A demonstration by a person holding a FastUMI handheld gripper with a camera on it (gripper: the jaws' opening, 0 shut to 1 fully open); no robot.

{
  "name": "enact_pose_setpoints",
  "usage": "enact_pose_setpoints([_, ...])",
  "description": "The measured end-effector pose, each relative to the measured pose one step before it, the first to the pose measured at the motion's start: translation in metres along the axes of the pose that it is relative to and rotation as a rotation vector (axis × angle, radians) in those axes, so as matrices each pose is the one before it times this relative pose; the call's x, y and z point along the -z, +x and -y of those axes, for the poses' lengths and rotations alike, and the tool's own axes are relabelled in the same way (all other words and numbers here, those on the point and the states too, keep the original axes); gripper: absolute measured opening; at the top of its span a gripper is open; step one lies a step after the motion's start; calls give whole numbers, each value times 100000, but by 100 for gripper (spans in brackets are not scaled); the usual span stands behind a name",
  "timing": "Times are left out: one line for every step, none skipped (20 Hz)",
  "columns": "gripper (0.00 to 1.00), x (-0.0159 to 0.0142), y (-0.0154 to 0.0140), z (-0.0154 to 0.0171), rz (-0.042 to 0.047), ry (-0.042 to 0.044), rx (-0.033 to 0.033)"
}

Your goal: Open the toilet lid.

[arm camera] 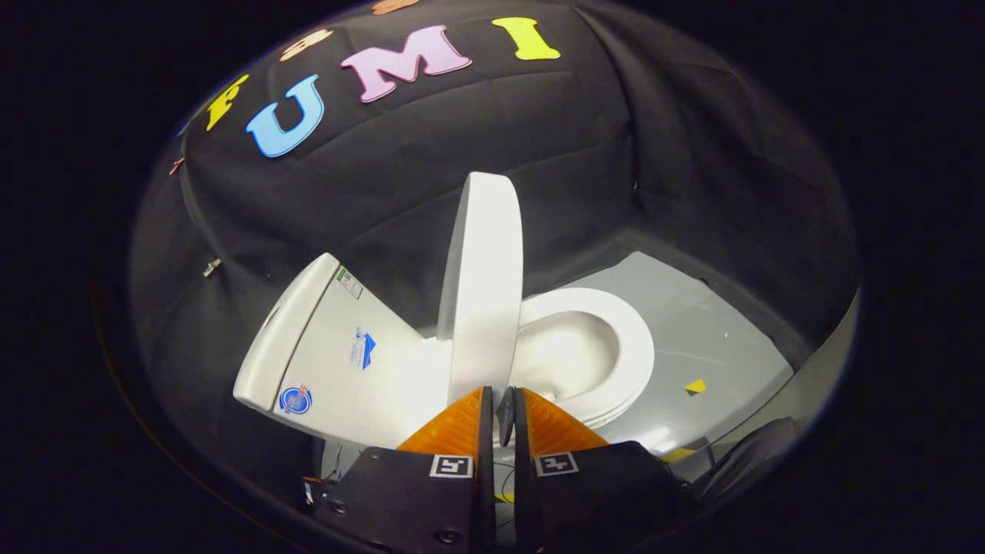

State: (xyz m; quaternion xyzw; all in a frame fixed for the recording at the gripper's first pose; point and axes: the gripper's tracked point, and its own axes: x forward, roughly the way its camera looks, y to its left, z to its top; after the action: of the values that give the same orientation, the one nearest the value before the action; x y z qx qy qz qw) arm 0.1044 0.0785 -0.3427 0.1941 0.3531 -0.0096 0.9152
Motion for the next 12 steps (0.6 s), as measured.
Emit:
enact_pose_setpoints([15,-70,-224,-620,1033,-1993,664])
enact_pose_setpoints([15,-83,-265,-658,690,-1476,589])
enact_pose_setpoints([15,-137,-187,-714,889,-562,263])
enact_pose_setpoints([15,-92,-169,-721,596,-635,-11])
enact_pose_setpoints([15,-49,-143,-822,506,-981,-43])
enact_pose_setpoints([14,19,-135,-728,597,-1386,8])
enact_pose_setpoints([15,-86,-181,-696,575,-1649,129])
enact_pose_setpoints([15,-16,-39,-744,522,-1510,98])
enact_pose_setpoints([15,-47,-100,-685,585,-1265,45])
enact_pose_setpoints([15,-139,-206,-688,647,-1406,16])
enact_pose_setpoints([15,-59,-79,-672,521,-1316,-1])
enact_pose_setpoints([15,-78,-87,-732,749,-1104,-267])
